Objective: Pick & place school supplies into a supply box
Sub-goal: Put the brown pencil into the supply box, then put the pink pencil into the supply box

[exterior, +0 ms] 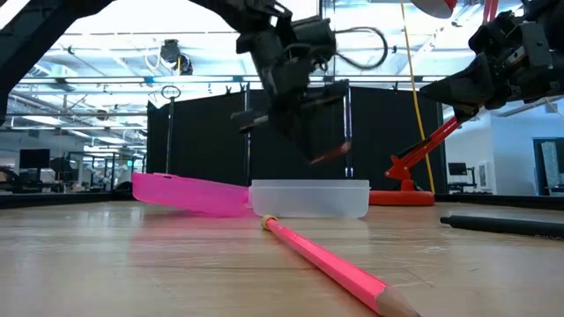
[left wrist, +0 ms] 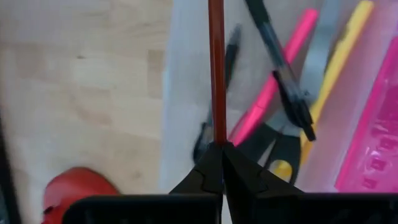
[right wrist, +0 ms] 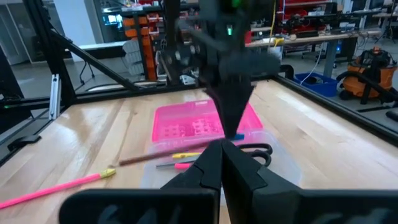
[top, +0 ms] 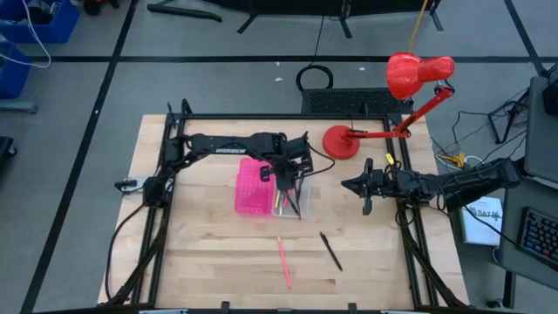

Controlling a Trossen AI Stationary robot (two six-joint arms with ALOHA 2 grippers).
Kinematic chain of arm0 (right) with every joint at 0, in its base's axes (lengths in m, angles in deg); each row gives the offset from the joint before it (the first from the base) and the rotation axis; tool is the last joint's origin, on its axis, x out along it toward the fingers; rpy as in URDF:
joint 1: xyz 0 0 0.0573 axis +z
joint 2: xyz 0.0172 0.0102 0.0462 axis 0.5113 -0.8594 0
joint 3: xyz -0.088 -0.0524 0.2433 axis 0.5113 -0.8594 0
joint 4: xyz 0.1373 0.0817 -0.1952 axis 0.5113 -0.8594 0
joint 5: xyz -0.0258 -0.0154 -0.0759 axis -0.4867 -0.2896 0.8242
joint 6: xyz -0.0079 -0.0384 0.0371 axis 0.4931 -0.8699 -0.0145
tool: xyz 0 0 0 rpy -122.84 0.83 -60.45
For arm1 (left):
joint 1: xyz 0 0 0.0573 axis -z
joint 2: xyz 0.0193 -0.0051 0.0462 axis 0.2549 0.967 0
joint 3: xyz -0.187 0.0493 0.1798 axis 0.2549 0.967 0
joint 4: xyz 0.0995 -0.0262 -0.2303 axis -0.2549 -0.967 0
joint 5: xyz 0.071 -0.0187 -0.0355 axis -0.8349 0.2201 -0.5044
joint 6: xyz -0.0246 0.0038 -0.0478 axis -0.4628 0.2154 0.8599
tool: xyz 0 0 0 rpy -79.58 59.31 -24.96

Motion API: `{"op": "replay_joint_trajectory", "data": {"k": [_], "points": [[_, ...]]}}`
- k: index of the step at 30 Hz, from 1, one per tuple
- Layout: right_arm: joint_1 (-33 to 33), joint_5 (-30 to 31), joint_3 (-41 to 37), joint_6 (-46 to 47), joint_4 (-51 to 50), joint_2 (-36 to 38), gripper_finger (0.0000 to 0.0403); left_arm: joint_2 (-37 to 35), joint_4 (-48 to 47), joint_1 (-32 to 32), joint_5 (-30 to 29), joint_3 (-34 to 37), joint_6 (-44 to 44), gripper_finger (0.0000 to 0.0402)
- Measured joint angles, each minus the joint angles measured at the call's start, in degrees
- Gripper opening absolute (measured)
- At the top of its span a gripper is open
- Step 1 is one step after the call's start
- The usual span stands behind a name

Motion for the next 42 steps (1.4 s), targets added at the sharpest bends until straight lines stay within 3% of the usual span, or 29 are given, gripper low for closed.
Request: {"op": "replay_joint_trajectory", "data": {"k": [9, 23, 36, 42], "points": [[0.0, 0.05, 0.0, -0.13, 0.03, -0.2, 0.0, 0.64, 14.11, -1.97, -3.59, 9.62, -5.47, 0.0009], [0.0, 0.24, 0.0, -0.33, 0.44, -0.2, 0.0, 0.62, 17.36, -3.17, -8.28, 11.01, -5.9, 0.0006], [0.0, 0.07, 0.0, -1.2, 0.44, -0.2, 0.0, -2.95, 16.7, 1.38, -13.68, 11.01, 1.64, 0.0153], [0.0, 0.04, 0.0, -1.22, 0.44, -0.2, 0.0, -8.04, 7.87, 6.57, -6.26, 10.9, 9.76, 0.0176]]}}
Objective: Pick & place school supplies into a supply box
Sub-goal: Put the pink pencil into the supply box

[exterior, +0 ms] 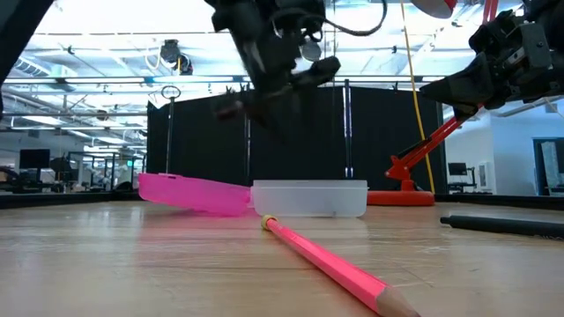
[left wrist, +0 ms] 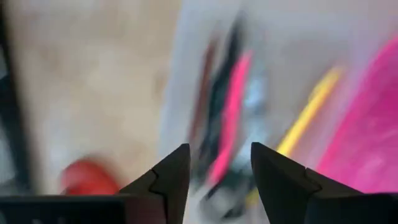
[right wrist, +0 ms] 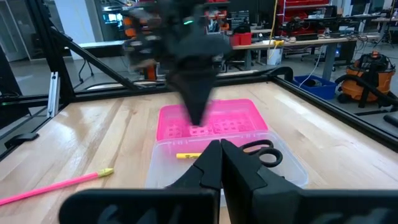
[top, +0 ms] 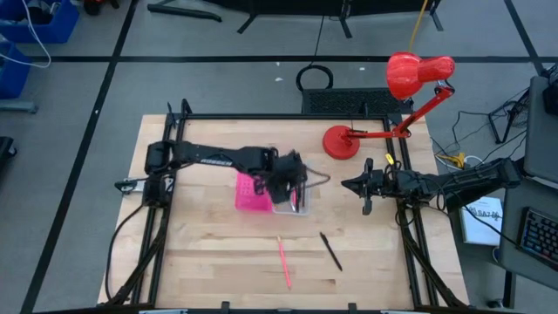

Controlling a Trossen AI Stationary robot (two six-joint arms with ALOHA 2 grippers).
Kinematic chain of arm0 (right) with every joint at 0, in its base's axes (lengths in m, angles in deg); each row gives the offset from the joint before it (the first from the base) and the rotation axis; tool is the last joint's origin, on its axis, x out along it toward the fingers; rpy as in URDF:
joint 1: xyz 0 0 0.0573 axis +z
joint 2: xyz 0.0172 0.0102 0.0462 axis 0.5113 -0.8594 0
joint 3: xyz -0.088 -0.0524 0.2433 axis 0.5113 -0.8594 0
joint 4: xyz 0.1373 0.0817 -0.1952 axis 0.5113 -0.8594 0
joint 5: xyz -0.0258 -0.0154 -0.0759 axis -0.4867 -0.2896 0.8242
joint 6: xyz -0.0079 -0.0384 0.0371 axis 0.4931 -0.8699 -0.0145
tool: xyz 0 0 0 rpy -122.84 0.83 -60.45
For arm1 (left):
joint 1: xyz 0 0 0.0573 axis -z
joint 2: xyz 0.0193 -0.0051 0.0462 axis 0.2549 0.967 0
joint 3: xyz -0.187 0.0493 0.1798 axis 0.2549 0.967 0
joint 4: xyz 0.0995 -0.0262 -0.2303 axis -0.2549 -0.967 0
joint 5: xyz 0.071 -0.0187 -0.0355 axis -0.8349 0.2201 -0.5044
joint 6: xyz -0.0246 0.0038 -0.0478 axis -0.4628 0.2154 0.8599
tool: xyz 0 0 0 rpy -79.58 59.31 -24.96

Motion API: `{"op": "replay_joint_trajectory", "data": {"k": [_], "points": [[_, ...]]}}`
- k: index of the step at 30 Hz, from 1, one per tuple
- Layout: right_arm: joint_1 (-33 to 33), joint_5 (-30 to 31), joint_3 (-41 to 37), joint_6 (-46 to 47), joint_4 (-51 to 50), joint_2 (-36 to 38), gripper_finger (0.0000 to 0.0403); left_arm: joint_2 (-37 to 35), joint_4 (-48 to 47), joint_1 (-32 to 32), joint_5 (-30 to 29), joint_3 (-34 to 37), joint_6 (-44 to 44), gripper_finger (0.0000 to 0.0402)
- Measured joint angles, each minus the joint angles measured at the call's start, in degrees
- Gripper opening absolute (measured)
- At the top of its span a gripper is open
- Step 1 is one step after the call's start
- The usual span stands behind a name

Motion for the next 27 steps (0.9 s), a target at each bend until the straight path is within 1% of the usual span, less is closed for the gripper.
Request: {"op": "replay_joint_trajectory", "data": {"k": [3, 6, 9, 13, 15, 16, 19, 21, 27], "points": [[0.0, 0.0, 0.0, -0.19, 0.02, 0.0, 0.0, 0.17, -5.18, 3.53, 4.69, 0.07, 7.56, 0.0177], [0.0, -0.02, 0.0, -0.17, 0.04, 0.0, 0.0, 1.28, -7.83, 7.58, 7.08, 0.09, 11.81, 0.0177], [0.01, -0.05, 0.0, 0.82, 0.42, 0.0, 0.0, 2.79, -5.95, 12.02, 7.48, 0.15, 14.2, 0.0177], [0.02, -0.22, 0.0, 3.65, 0.44, 0.0, 0.0, 5.31, 0.38, 16.93, 9.21, 0.09, 15.37, 0.0177], [0.02, -0.22, 0.0, 4.37, 0.42, 0.0, 0.0, 6.97, 2.23, 18.95, 8.36, 0.09, 15.45, 0.0177], [0.02, -0.24, 0.0, 4.44, 0.42, 0.0, 0.0, 7.67, 2.79, 19.72, 6.82, 0.11, 15.27, 0.0177], [0.02, -0.24, 0.0, 4.54, 0.46, 0.02, 0.0, 9.0, 2.63, 20.94, 1.97, 0.11, 15.94, 0.0177], [0.02, -0.24, 0.0, 4.55, 0.47, 0.01, 0.0, 9.64, 0.55, 20.86, 0.42, 0.11, 16.84, 0.0177], [0.02, -0.24, 0.0, 3.73, 0.48, 0.02, 0.0, 11.27, -2.04, 19.13, 4.03, -0.06, 18.24, 0.0177]]}}
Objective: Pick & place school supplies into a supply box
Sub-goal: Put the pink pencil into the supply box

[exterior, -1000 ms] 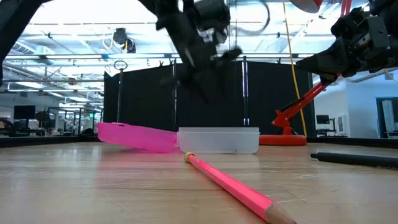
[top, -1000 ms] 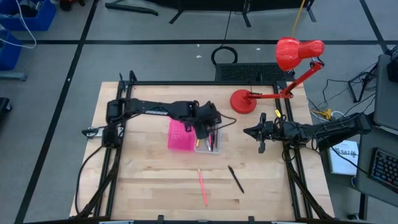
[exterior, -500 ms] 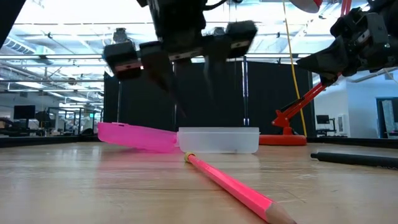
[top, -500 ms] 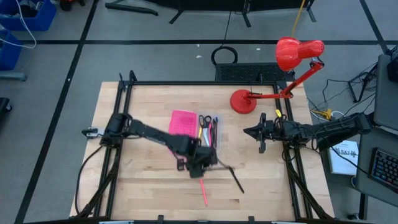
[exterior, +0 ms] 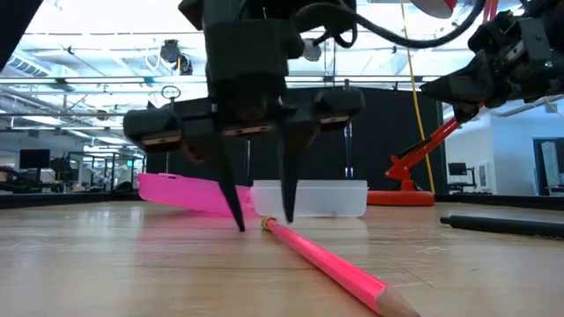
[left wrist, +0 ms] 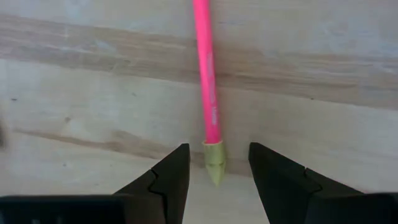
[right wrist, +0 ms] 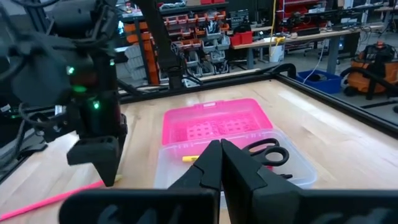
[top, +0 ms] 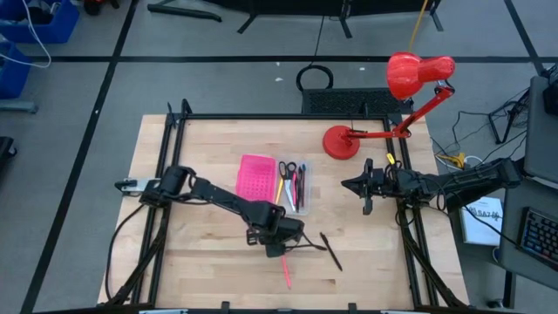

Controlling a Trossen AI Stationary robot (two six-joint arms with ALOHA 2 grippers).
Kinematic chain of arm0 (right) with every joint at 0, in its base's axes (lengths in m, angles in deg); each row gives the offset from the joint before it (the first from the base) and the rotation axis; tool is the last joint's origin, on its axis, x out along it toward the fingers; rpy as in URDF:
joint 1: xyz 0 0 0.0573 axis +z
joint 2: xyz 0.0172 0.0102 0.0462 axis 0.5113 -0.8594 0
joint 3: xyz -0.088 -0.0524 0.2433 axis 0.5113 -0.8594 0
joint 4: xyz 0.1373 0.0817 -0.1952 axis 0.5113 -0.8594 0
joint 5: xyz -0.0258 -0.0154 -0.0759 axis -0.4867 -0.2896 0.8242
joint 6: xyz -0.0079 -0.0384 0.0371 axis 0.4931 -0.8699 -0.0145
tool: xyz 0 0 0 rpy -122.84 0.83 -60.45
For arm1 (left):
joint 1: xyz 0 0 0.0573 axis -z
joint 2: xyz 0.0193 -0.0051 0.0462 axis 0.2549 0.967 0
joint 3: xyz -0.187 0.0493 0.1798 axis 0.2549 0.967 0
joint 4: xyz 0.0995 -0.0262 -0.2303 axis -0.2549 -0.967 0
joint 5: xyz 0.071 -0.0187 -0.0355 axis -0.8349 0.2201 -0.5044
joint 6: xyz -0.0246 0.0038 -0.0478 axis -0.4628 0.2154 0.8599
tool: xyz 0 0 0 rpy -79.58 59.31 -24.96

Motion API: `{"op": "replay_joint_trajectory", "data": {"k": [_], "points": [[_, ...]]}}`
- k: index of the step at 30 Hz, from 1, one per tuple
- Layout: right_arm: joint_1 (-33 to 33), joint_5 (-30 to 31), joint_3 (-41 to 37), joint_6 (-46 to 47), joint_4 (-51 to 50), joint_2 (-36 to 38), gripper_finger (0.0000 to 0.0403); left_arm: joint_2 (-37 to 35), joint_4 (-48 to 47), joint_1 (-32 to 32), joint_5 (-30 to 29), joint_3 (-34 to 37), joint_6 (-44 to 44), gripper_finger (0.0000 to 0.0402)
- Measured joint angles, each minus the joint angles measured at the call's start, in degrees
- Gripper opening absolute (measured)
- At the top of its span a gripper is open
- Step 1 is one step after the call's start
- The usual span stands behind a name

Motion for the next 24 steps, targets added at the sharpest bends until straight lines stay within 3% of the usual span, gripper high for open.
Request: {"op": "replay_joint_trajectory", "data": {"k": [7, 24], "points": [[0.0, 0.01, 0.0, -1.15, 0.33, -0.11, 0.0, 2.31, 0.35, -1.24, 3.39, -0.16, 0.04, 0.0172], [0.0, 0.0, 0.0, -0.93, 0.42, -0.13, 0.0, 2.5, 1.52, 0.27, 3.84, 0.1, -0.16, 0.007]]}}
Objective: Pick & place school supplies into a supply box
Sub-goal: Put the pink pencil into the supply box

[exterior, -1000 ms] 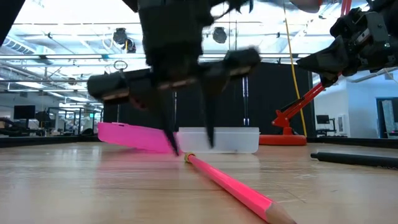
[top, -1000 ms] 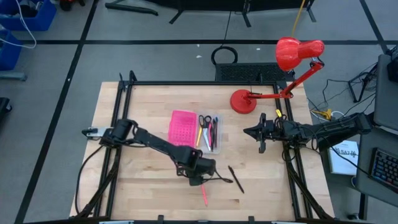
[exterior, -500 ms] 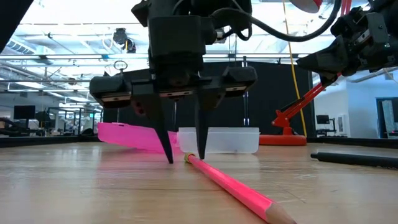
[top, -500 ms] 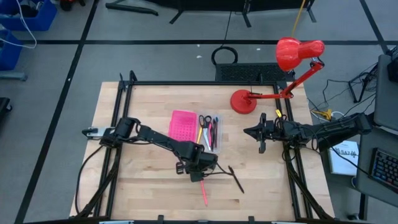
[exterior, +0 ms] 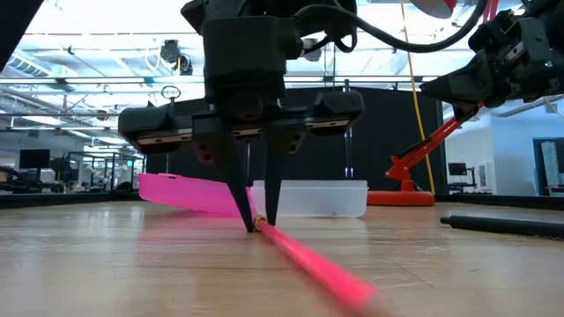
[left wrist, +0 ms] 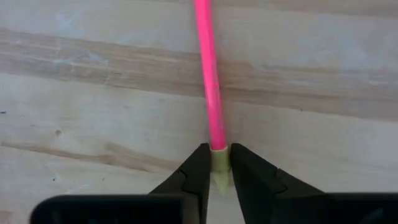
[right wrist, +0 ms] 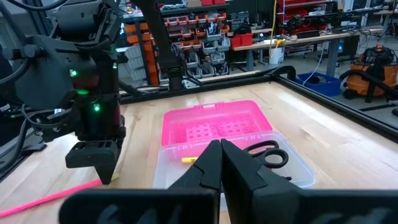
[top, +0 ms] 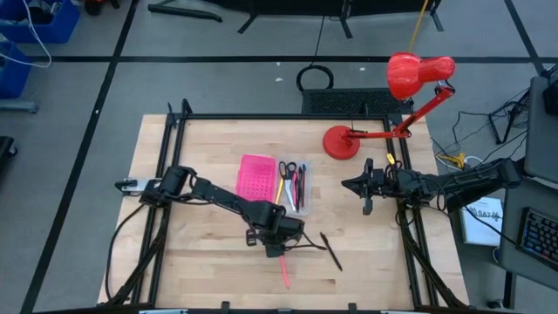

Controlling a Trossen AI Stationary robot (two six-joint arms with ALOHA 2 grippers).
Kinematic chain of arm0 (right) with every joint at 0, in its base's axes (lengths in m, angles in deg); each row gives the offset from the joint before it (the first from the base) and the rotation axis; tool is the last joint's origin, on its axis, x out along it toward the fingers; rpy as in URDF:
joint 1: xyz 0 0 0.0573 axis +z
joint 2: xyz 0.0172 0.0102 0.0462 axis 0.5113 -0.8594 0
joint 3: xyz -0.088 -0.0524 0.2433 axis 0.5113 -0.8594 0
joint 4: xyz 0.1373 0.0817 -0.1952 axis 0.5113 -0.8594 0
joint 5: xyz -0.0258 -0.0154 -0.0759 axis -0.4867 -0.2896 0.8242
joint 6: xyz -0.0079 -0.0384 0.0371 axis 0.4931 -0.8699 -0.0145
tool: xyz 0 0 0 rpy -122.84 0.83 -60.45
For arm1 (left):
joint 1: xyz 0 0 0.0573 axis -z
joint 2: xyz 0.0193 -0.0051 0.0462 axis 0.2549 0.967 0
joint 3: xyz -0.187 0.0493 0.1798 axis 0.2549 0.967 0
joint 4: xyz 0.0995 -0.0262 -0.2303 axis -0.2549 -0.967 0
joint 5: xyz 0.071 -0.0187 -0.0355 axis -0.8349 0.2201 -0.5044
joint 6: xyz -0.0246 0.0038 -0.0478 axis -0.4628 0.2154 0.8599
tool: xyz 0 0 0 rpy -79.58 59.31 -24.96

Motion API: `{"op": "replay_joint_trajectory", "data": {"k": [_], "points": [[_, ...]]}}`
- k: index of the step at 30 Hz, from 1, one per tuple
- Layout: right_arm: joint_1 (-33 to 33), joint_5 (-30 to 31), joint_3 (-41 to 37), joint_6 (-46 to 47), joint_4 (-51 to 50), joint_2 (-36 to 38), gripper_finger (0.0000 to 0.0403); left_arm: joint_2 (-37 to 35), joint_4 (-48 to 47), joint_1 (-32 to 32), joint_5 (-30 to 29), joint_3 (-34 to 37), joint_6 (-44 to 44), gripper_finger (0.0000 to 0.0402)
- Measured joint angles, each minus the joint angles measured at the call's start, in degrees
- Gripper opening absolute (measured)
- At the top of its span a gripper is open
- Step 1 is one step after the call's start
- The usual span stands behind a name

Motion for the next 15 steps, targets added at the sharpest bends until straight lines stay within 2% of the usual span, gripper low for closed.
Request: {"op": "replay_joint_trajectory", "data": {"k": [7, 15], "points": [[0.0, 0.0, 0.0, -0.2, -0.04, 0.0, 0.0, 0.03, 0.35, -0.3, 2.19, 0.0, 3.74, 0.0019], [0.0, 0.0, 0.0, -0.2, -0.06, 0.0, 0.0, -0.61, -0.19, -0.11, 0.55, 0.04, 0.82, 0.0019]]}}
